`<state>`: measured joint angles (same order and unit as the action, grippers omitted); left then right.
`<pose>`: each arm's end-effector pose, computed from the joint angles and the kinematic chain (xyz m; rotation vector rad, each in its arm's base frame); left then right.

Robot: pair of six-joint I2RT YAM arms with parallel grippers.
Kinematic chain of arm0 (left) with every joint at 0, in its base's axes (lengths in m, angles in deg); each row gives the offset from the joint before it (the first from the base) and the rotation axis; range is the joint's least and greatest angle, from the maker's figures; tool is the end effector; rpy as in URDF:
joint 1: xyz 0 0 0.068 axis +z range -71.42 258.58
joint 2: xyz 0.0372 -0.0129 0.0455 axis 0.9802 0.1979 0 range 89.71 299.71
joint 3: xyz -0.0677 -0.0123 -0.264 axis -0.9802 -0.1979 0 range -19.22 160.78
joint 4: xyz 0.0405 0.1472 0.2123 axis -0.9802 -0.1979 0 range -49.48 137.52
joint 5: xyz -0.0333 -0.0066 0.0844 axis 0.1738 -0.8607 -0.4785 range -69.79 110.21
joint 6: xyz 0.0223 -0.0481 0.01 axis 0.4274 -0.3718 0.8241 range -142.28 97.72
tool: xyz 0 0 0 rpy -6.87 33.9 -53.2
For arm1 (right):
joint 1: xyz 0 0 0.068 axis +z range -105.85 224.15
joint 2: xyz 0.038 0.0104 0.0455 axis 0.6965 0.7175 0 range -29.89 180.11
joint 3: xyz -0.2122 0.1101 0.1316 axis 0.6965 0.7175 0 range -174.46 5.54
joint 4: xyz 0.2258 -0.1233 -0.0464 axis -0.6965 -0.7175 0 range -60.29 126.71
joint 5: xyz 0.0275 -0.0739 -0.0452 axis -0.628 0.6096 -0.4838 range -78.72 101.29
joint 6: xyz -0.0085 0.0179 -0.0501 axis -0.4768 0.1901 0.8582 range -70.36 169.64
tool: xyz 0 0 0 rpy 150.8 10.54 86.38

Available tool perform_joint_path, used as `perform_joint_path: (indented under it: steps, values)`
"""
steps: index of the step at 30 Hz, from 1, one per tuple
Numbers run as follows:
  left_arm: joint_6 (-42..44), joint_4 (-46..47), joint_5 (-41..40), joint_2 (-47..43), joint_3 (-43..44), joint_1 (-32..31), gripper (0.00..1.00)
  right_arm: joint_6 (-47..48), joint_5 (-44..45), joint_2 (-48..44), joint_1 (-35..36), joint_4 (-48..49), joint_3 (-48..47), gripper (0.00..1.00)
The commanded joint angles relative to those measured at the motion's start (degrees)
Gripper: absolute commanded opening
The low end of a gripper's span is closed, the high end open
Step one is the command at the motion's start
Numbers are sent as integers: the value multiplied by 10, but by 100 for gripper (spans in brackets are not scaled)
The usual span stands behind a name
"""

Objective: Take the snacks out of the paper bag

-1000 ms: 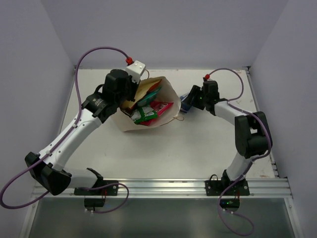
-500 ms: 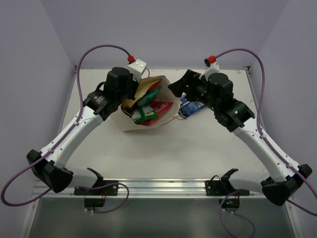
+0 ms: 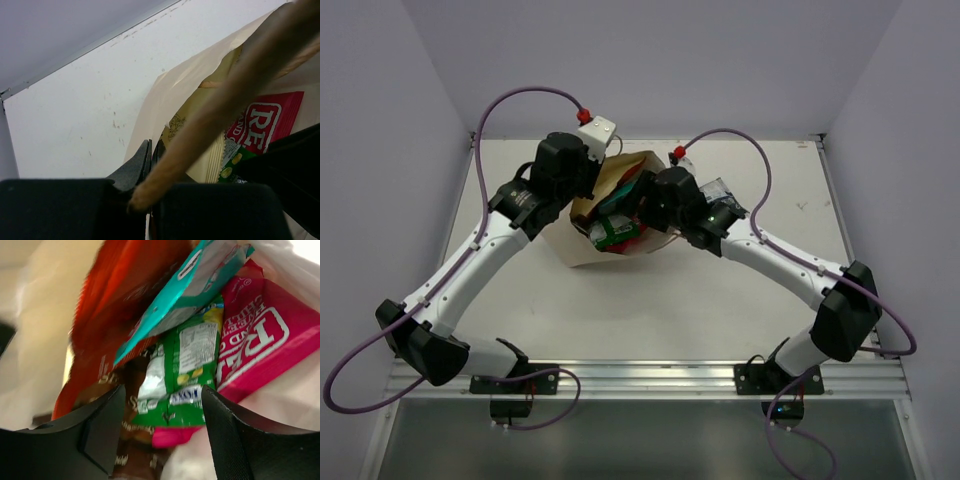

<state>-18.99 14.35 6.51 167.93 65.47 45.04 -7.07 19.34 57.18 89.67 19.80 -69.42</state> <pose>0.2546 -0.1587 0.4104 0.4959 1.9620 -0.0906 0.2516 0.2492 0.3314 0.3067 2.1913 0.9155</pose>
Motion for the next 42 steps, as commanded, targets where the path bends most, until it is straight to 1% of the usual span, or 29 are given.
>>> perform_joint_path:
  steps: [1,3,7,13,16,18,20,21,23,24,26,28,29,31,32,34,35,36,38,39,41,42]
  values:
    - [-19,14,9,-4,25,-2,0,-32,37,13,-2,76,-8,66]
    - [-19,14,9,-6,19,-2,0,-39,47,36,-1,91,-19,69]
    - [-21,14,12,-7,13,-2,0,-74,70,71,-2,101,-41,73]
    - [-25,14,17,-10,8,-1,0,-108,107,126,-2,122,-73,73]
    - [-27,14,19,-15,2,-1,0,-114,116,150,-2,131,-91,70]
    - [-28,13,18,-17,-1,-2,0,-115,117,163,-3,132,-102,62]
    - [-27,13,12,-19,-6,-1,0,-116,115,166,-2,132,-99,50]
    - [-28,13,10,-19,-7,-1,0,-114,112,164,-3,131,-93,34]
    - [-27,17,-4,-20,-14,-2,0,-103,101,139,-3,132,-72,19]
    - [-26,20,-11,-20,-15,-1,0,-97,94,128,-3,132,-65,9]
    - [-24,27,-33,-20,-18,-1,0,-63,66,82,-3,131,-47,0]
    - [-21,32,-57,-20,-22,-1,0,-35,42,49,-6,118,-36,0]
    - [-19,35,-68,-19,-22,-1,0,-25,16,15,-7,112,-35,0]
    - [-12,37,-90,-15,-22,0,0,1,-2,-18,-11,81,-41,0]
    - [-9,39,-96,-13,-22,0,0,13,-15,-47,-15,70,-54,0]
    - [-3,40,-107,-8,-23,0,0,51,-41,-68,-24,20,-79,0]
    - [0,43,-111,-6,-25,-1,0,63,-54,-79,-28,5,-106,0]
    - [5,46,-117,-5,-27,0,0,72,-76,-99,-42,-23,-117,0]
    - [9,50,-122,-4,-31,1,0,87,-110,-121,-65,-46,-143,0]
    - [12,50,-128,-3,-32,1,0,90,-125,-141,-94,-52,-151,0]
    - [13,50,-130,-2,-34,1,0,99,-158,-160,-127,-65,-176,0]
    - [13,50,-132,-2,-35,1,0,102,-167,-167,-164,-68,-182,0]
